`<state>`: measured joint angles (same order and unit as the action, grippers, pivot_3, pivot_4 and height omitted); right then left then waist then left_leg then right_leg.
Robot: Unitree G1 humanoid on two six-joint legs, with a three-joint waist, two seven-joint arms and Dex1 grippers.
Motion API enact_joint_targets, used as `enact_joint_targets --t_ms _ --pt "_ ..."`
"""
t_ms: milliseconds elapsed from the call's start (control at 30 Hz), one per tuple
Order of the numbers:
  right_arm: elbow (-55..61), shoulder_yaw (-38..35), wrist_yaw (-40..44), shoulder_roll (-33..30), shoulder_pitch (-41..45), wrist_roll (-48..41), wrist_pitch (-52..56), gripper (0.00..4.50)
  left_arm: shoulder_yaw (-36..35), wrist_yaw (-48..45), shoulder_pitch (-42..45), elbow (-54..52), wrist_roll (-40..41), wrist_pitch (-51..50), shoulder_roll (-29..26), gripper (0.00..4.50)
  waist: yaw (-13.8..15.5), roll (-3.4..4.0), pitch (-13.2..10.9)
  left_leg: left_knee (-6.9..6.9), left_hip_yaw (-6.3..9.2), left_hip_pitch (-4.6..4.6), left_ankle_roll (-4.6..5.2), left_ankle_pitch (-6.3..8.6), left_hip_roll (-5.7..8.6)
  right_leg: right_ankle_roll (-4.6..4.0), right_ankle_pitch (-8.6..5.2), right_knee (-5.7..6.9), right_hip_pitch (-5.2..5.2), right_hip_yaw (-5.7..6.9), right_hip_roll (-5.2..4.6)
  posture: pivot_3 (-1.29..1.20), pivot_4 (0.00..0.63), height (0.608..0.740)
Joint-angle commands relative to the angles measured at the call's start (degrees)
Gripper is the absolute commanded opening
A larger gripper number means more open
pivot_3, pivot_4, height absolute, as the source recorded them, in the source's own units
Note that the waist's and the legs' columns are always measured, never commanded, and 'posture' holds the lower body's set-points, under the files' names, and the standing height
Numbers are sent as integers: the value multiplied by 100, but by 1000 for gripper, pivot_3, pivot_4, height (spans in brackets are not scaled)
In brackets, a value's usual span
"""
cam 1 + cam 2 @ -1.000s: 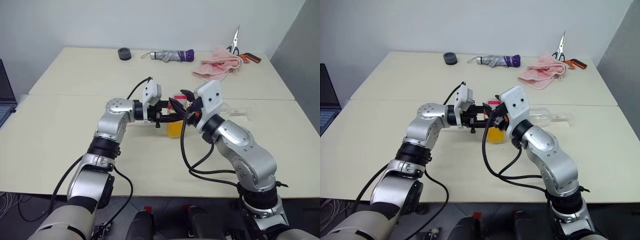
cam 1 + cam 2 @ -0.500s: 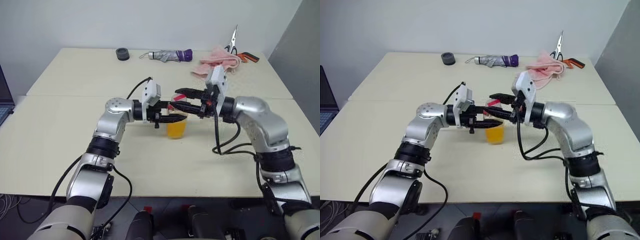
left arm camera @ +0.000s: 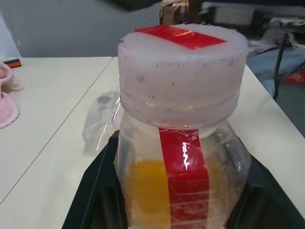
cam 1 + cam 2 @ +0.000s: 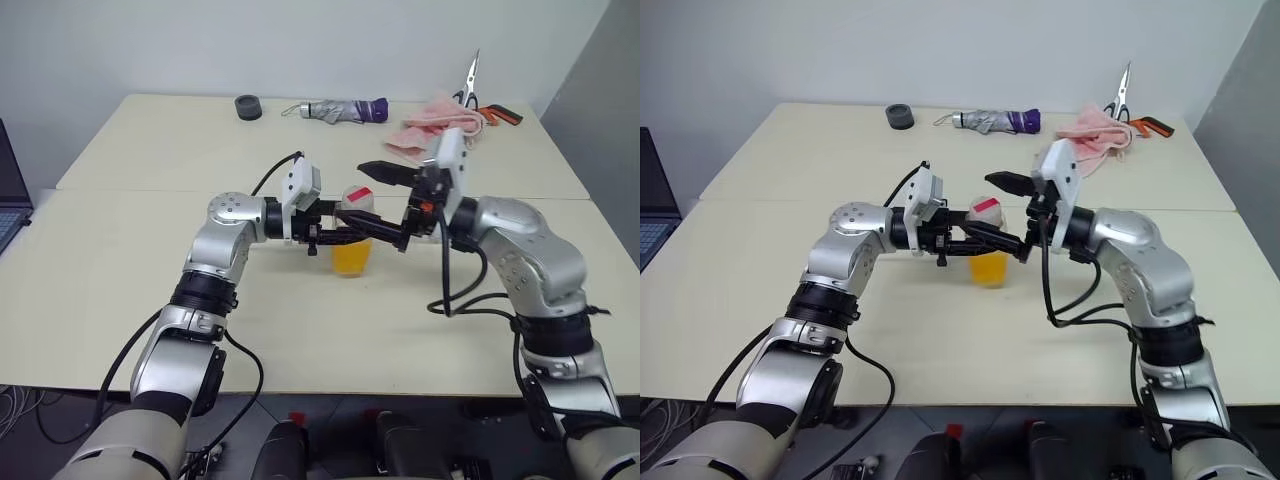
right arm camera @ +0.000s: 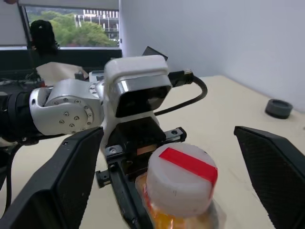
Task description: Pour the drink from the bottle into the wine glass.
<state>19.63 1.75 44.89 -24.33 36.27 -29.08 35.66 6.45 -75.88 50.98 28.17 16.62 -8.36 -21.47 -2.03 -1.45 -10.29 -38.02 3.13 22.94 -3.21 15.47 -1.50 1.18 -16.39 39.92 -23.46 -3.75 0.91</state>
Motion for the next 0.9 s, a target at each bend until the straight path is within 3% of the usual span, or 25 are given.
enact_joint_targets --t_ms 33,167,333,667,900 --pt "933 195 -753 149 -347 332 -46 4500 -130 18 138 -246 90 82 -30 1896 -2 0 0 0 -1 0 0 0 1 0 0 0 0 -1 1 0 150 740" --pt "1015 521 -1454 454 -467 988 -350 4500 -116 19 130 -234 92 93 -18 1896 -26 0 0 -2 -1 -2 -1 -1 0 0 0 5 -1 -1 8 0 150 740" --pt "727 593 -1667 532 -361 1361 -596 4500 -108 12 176 -172 81 124 11 1896 -13 0 0 -6 -1 -2 -2 -1 3 0 0 5 0 0 9 0 150 740" --pt "448 527 -1678 382 -375 1660 -738 4500 -128 21 146 -212 93 120 5 1896 -11 0 0 -3 -2 -2 -1 -1 3 0 0 3 -1 -1 8 0 150 740" --pt "574 236 -1684 380 -447 1410 -562 4500 -128 31 100 -251 100 108 -4 1895 -11 0 0 -3 -1 -1 -1 -1 3 0 0 3 -1 -1 8 0 150 740"
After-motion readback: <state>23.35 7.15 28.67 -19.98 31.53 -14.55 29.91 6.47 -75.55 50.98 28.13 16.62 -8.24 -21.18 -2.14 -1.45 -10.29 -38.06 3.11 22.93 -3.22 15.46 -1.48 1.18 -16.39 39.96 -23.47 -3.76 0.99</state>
